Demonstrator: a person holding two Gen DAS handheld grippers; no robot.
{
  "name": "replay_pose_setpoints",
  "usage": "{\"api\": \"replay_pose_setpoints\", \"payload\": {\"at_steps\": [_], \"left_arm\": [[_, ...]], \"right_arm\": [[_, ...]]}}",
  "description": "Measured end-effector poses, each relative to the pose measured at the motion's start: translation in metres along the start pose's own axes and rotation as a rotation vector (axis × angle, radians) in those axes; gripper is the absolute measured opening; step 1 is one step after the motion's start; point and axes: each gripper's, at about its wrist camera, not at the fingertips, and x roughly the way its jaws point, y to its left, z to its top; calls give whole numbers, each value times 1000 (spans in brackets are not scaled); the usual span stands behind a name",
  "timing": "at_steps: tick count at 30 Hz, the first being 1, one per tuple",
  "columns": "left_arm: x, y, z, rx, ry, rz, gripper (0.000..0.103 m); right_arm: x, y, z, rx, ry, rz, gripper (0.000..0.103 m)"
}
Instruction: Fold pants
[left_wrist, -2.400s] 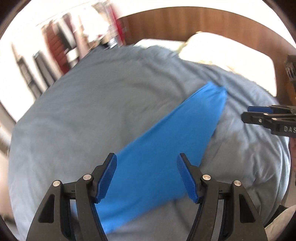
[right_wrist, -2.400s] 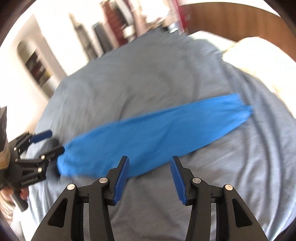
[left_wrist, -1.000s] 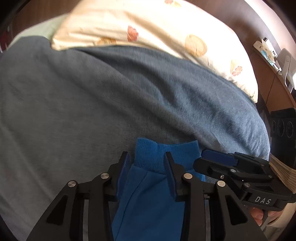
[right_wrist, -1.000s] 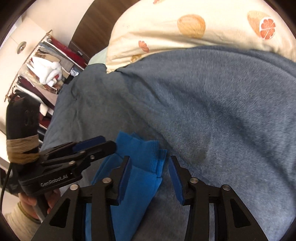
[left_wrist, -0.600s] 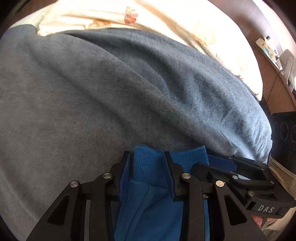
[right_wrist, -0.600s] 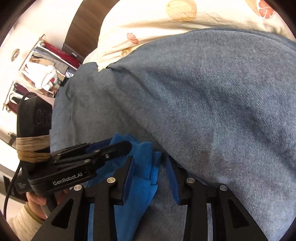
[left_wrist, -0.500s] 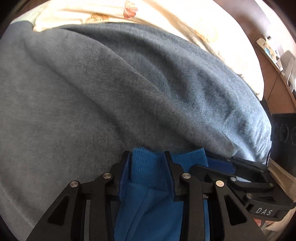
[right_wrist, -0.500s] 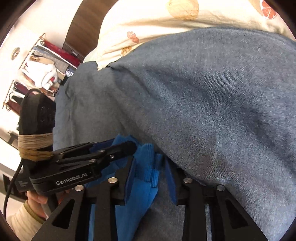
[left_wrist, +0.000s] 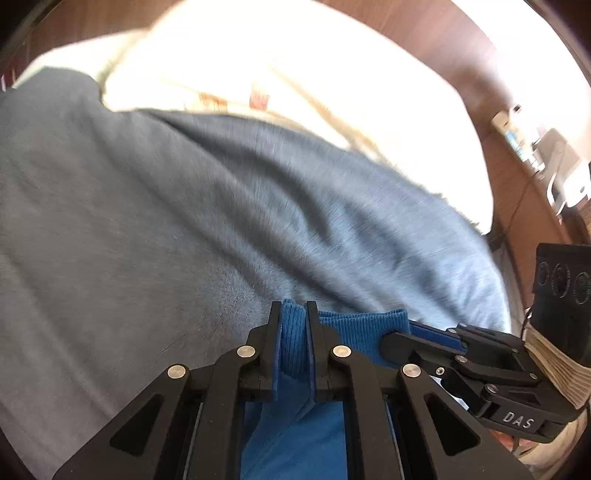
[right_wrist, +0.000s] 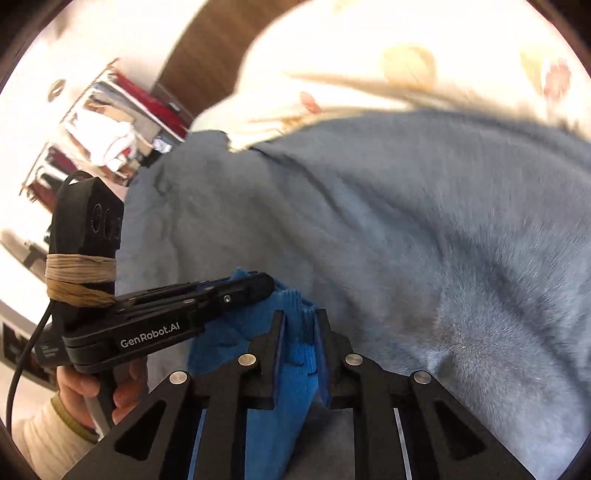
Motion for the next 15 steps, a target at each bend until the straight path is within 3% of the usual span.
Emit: {"api": "replay_pose_setpoints", "payload": {"at_steps": [8, 15], "left_arm": [[-87, -7, -29, -8, -120, 21, 11], [-134, -6, -81, -53, -174, 53, 11]], "right_arm": [[-50, 56, -8, -108, -62, 66, 16], [-75, 120, -46, -265, -58, 113, 16]]}}
